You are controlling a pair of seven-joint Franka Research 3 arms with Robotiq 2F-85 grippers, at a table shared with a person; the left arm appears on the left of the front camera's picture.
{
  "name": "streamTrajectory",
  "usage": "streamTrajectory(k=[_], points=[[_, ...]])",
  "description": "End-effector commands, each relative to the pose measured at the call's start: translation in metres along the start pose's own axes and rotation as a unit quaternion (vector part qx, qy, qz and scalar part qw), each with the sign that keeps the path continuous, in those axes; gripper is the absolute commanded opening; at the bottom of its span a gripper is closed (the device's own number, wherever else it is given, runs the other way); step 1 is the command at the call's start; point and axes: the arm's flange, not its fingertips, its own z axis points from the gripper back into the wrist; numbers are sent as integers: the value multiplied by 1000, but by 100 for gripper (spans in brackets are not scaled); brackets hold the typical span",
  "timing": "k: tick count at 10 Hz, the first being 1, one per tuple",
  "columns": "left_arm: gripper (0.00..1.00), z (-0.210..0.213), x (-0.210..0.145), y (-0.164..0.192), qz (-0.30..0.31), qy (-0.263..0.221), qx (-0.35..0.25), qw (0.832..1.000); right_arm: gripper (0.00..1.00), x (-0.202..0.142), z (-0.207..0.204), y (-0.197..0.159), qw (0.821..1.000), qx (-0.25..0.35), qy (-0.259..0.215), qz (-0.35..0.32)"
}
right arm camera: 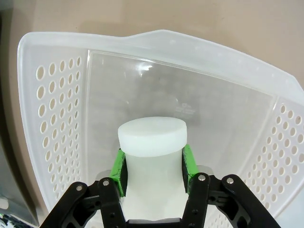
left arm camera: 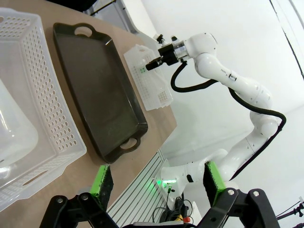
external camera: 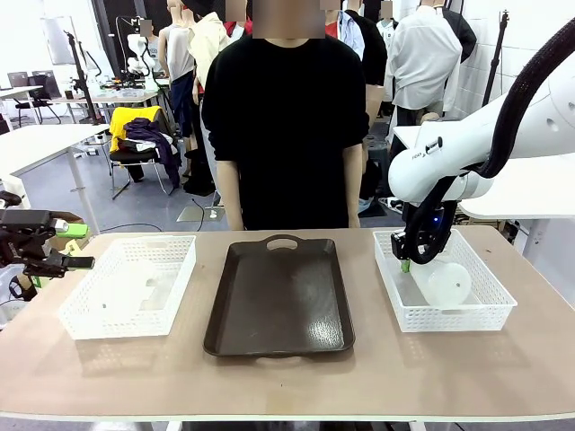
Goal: Prepare the laboratory tools.
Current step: While moving the picked Big flask to the Handle tray indicated by the person, stop as directed by the person.
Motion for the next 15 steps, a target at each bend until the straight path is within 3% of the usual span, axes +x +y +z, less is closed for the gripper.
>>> streamTrajectory(k=[1, 9, 15], points=[[100, 0, 1, -1, 2, -6, -7, 1000, 0, 1, 0, 0, 1000, 1, 0, 1], [100, 0, 1, -1, 2, -6, -7, 1000, 0, 0, 0, 0, 1000, 0, 0, 0], [100, 0, 1, -1, 2, -6, -7, 1000, 0, -25, 57, -3, 999, 23, -23, -21]])
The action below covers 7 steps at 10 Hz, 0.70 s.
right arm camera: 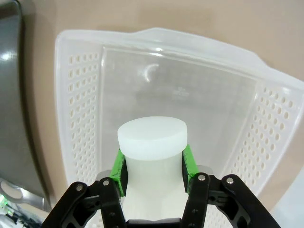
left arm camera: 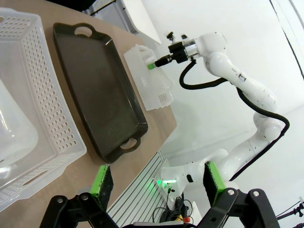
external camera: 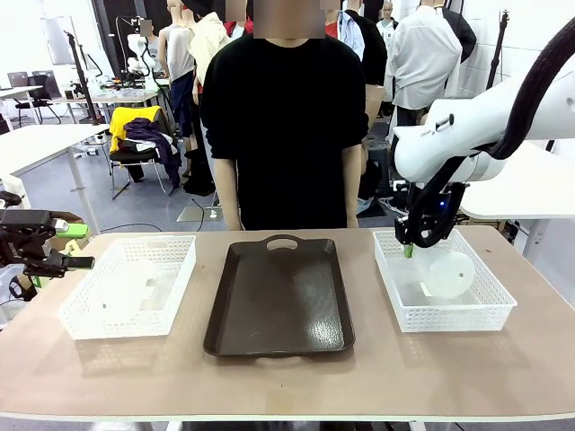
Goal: Prepare the laboratory tools.
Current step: While moving the picked Big flask to the Handle tray indicated by the person, stop as directed by the person.
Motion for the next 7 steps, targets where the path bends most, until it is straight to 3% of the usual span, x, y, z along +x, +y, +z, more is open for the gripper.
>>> streamTrajectory(k=[1, 4, 7], points=[[100, 0, 1, -1, 2, -6, -7, 1000, 0, -20, 21, 0, 1000, 8, -11, 0], [100, 0, 1, -1, 2, -6, -7, 1000, 0, -46, 65, 5, 999, 28, -39, 11], [100, 0, 1, -1, 2, -6, -7, 1000, 0, -69, 101, 16, 997, 9, -73, 25]])
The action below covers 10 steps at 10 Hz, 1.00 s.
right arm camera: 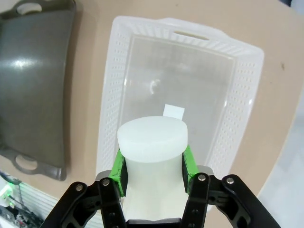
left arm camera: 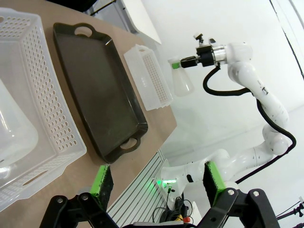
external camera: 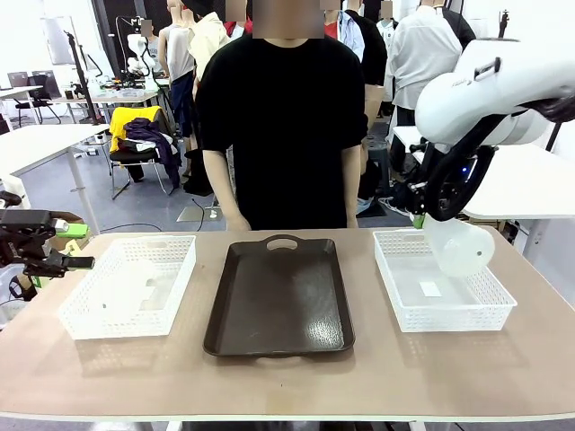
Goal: Prepare the laboratory tools.
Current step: While moving the picked Big flask to the Handle tray indicated by the person, stop as directed by the person.
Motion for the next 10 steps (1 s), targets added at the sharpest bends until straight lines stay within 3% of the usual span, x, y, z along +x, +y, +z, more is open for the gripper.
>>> streamTrajectory(k=[1, 10], points=[[100, 0, 1, -1, 1, -6, -7, 1000, 0, -14, 8, 2, 1000, 5, -15, 14], [100, 0, 1, -1, 1, -6, -7, 1000, 0, -9, 18, 5, 1000, -4, -14, 9]])
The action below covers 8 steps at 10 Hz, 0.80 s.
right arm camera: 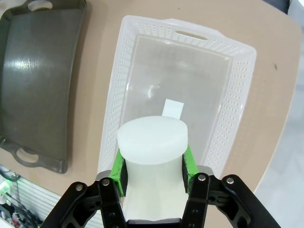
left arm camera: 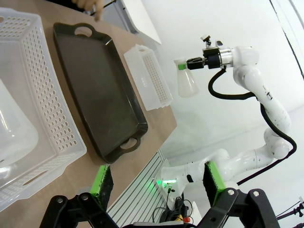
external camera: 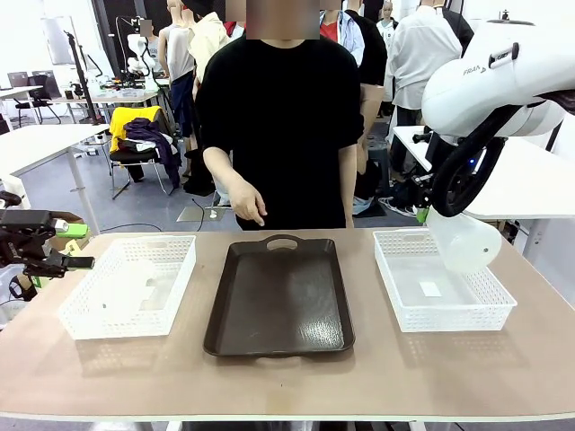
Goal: Prepare the laboratory tools.
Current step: While moving the picked Big flask to the Handle tray indicated by the person, stop as directed by the person.
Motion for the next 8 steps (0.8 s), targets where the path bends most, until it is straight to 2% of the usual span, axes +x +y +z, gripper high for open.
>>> streamTrajectory(k=[1, 8], points=[[100, 0, 1, -1, 1, -6, -7, 1000, 0, 2, 0, 0, 1000, 0, 0, -2], [100, 0, 1, -1, 1, -6, -7, 1000, 0, 1, 3, 2, 1000, 2, -1, 2]])
